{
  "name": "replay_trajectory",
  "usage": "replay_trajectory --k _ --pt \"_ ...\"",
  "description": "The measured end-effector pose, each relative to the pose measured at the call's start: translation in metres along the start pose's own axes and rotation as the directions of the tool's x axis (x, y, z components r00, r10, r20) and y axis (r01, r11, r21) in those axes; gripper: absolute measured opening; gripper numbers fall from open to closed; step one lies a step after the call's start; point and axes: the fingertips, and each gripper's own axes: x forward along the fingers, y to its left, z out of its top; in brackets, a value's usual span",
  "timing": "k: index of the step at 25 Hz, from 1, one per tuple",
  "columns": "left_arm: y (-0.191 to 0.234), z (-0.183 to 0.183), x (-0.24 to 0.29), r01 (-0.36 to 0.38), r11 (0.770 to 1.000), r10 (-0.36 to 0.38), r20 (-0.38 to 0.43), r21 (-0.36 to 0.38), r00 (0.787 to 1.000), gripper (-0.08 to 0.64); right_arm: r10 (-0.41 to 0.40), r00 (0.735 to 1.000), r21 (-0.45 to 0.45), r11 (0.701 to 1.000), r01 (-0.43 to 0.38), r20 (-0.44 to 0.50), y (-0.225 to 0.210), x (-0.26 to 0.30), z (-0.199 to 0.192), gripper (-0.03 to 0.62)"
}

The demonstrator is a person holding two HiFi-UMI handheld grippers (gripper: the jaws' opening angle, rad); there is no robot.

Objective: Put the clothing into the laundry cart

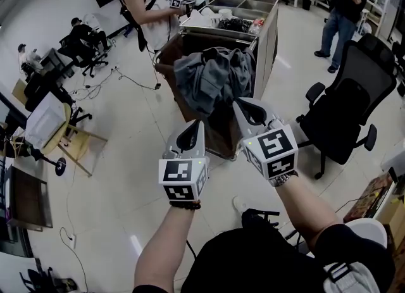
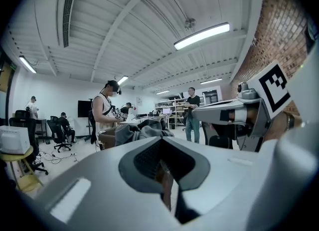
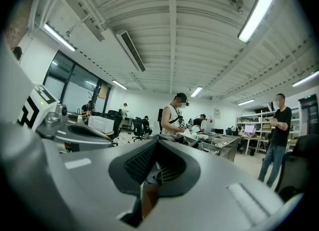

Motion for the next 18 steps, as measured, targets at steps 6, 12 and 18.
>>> replay_trajectory --k 6,12,18 --pt "-0.014 0.010 -0.011 0.017 1.000 -0.017 0.011 0.009 1.000 0.003 0.001 1.000 -0.005 1.000 -0.001 -0.003 0.011 -0.014 0.003 0.000" --pt "-0.020 0.009 -0.015 0.028 0.999 -0.028 0.018 0.017 0.999 0.003 0.004 1.000 -0.015 1.000 -0.004 -0.020 0.019 -0.019 -0.005 0.000" --pt "-0.025 0.012 -0.017 0.036 0.999 -0.036 0.021 0.019 0.999 0.003 0.008 1.000 -0.028 1.000 -0.008 -0.030 0.023 -0.022 -0.006 0.000"
